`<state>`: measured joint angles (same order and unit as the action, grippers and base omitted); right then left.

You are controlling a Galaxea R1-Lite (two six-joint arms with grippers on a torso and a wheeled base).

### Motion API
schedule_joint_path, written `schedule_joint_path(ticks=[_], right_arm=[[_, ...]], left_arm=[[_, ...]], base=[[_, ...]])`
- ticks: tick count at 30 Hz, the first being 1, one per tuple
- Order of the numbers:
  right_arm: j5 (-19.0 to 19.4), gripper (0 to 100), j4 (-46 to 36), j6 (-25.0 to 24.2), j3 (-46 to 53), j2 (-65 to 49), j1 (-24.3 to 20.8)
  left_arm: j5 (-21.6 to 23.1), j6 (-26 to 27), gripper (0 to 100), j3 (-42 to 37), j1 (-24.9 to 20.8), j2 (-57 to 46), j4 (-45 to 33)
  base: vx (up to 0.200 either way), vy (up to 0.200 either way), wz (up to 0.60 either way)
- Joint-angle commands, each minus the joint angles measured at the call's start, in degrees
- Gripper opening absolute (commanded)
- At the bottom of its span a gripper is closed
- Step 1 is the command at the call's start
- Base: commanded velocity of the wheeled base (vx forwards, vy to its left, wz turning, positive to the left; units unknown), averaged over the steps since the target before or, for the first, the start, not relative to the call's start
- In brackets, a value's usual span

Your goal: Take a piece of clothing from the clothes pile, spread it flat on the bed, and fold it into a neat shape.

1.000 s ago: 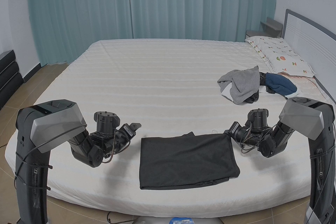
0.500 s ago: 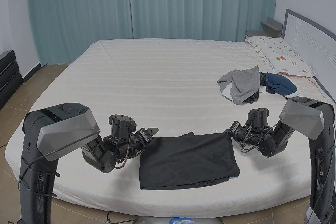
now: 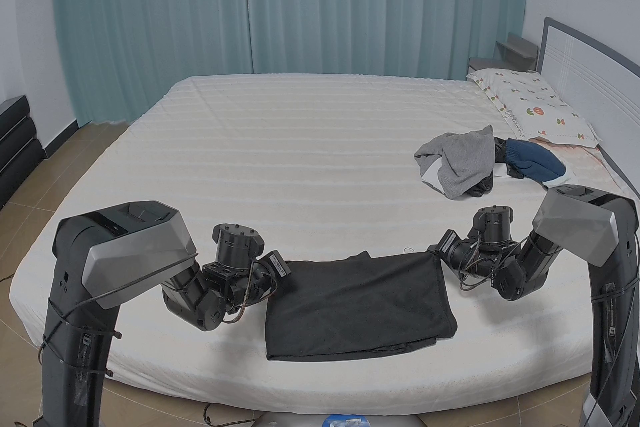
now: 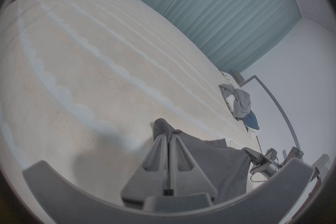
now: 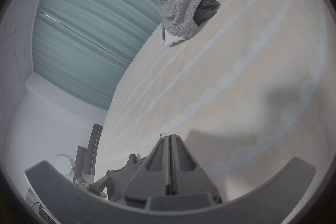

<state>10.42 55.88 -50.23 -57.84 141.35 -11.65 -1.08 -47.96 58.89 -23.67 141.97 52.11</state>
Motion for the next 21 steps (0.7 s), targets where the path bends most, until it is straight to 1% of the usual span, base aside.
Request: schedule_joint_path(ticks=[1,15,21], right_arm=[[0.04,0,0.1,-0.05,-0.08,-0.02,0.05],[0.12,0,0.46,0.04,-0.87,1.12,0.05],[0.04,0,1.95,0.13,-0.69,1.3,0.14]], left_arm=[[-1.38,-0.21,0,0.08,0.03,0.5,0.09],[-1.99,-0.21,0,0.08,0.65,0.67,0.18],[-1.99,-0.21,0,0.17,0.65,0.67,0.18]], base=[[0.0,0.0,0.0],[0.0,0.0,0.0],[0.0,0.0,0.0]])
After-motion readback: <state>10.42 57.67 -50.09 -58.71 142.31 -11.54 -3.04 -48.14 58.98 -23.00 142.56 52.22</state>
